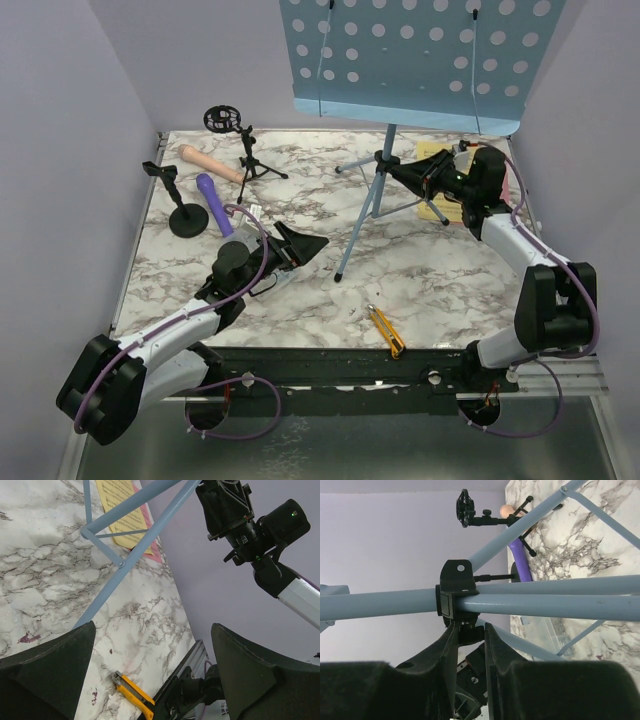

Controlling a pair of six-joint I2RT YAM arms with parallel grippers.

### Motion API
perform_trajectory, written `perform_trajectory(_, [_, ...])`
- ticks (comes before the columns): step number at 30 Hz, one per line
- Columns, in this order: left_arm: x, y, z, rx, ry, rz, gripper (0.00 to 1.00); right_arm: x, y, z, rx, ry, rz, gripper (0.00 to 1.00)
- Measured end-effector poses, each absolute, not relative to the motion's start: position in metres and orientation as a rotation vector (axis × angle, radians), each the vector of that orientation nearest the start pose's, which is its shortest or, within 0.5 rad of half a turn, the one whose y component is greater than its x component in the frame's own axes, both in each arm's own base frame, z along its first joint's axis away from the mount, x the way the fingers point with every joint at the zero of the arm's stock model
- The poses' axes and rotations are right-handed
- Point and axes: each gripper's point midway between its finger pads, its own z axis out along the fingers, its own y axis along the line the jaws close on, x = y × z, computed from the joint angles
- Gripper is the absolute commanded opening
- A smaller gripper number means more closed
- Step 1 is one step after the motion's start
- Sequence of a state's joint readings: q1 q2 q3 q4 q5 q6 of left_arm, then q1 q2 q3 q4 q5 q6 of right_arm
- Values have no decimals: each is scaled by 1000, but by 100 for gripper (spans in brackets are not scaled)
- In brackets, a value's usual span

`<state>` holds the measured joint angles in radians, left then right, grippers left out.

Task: Pack up the instrument practice props
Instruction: Unscrew the knob on the music stand.

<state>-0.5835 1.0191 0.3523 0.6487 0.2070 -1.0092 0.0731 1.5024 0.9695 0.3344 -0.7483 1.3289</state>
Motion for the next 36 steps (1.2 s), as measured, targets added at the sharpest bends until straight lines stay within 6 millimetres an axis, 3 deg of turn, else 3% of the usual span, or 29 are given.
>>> perform_trajectory(9, [253,-251,208,-197,1763,-1369,99,405,174,261,478,1943,1471,18])
perform_trajectory(17, [251,-250,213,-193,1746,-1374,99,405,175,269,343,1900,1409,45])
perform_trajectory(36, [251,-248,216,-199,1737,-1370,99,403,181,275,333,1886,1443,47])
